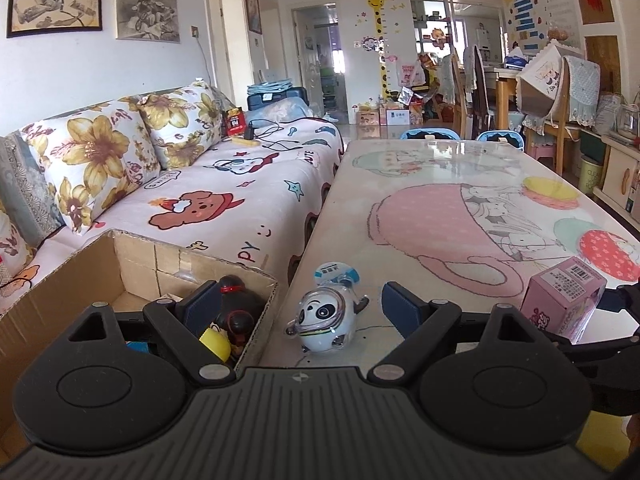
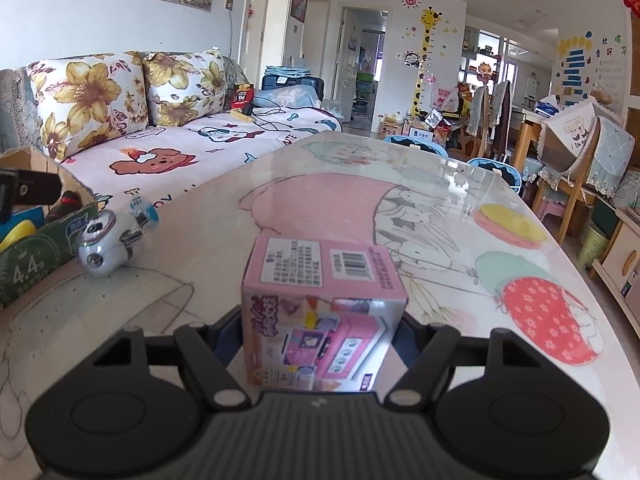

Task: Organize rigid objects
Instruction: 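Grasp the pink toy box with the right tool while the left tool approaches the panda toy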

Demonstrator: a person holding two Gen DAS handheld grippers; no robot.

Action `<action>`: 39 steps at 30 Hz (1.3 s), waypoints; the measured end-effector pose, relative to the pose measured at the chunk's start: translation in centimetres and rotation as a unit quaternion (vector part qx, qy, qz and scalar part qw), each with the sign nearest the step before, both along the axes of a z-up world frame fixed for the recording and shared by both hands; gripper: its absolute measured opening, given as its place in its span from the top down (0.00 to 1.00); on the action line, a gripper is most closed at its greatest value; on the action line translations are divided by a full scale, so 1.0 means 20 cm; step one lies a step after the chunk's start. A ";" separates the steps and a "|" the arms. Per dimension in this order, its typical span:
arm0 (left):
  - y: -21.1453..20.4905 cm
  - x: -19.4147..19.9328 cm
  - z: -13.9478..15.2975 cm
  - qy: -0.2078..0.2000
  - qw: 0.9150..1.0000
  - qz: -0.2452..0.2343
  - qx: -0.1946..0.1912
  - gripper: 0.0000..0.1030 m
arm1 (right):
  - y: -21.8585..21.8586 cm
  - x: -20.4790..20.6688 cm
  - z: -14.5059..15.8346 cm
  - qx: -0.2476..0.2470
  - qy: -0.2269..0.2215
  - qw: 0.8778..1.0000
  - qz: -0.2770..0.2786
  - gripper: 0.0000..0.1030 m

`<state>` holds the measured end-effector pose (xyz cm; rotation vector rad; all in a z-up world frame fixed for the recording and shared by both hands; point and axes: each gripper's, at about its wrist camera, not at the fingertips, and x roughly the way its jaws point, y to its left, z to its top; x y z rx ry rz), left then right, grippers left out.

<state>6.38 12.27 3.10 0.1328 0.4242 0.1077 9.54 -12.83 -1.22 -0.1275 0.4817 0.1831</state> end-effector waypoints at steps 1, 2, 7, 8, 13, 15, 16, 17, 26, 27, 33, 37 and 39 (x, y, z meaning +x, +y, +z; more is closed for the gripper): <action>0.00 0.00 0.00 0.001 1.000 -0.004 0.001 0.00 | -0.01 -0.02 0.00 -0.002 -0.001 1.000 0.003 0.28; 0.00 0.00 -0.01 0.002 1.000 -0.007 0.001 0.00 | -0.02 -0.05 0.00 -0.005 -0.001 1.000 0.003 0.28; -0.02 0.00 -0.03 0.008 1.000 -0.012 0.000 0.00 | -0.09 -0.13 -0.02 -0.002 0.006 1.000 -0.017 0.28; -0.02 0.01 -0.04 0.011 1.000 -0.012 -0.002 0.00 | -0.09 -0.14 -0.02 -0.003 0.005 1.000 -0.026 0.28; -0.03 0.04 -0.07 0.024 1.000 -0.005 -0.014 0.00 | -0.08 -0.16 -0.03 -0.012 -0.008 0.998 -0.066 0.27; -0.04 0.06 -0.08 0.025 1.000 0.003 -0.014 0.00 | -0.07 -0.14 -0.04 -0.018 -0.009 0.997 -0.068 0.26; -0.04 0.07 -0.08 0.025 1.000 0.006 -0.015 0.00 | -0.06 -0.13 -0.04 -0.019 -0.009 0.997 -0.069 0.25; -0.04 0.08 -0.09 0.025 1.000 0.005 -0.017 0.00 | -0.05 -0.12 -0.04 -0.019 -0.011 0.998 -0.066 0.23; -0.09 0.18 -0.15 0.042 0.999 0.026 -0.019 0.00 | -0.02 -0.10 -0.04 -0.032 -0.012 0.999 -0.040 0.08; -0.09 0.20 -0.15 0.041 0.999 0.029 -0.015 0.00 | -0.03 -0.09 -0.05 -0.032 -0.012 0.999 -0.039 0.07; -0.10 0.28 -0.18 0.048 0.997 0.052 -0.013 0.00 | -0.06 -0.09 -0.03 -0.026 -0.013 0.999 -0.038 0.03; -0.09 0.32 -0.21 0.060 0.996 0.066 -0.031 0.00 | -0.09 -0.08 -0.02 -0.018 -0.014 0.999 -0.044 0.01; -0.09 0.34 -0.23 0.064 0.995 0.072 -0.030 0.00 | -0.10 -0.07 -0.02 -0.017 -0.013 0.999 -0.046 0.01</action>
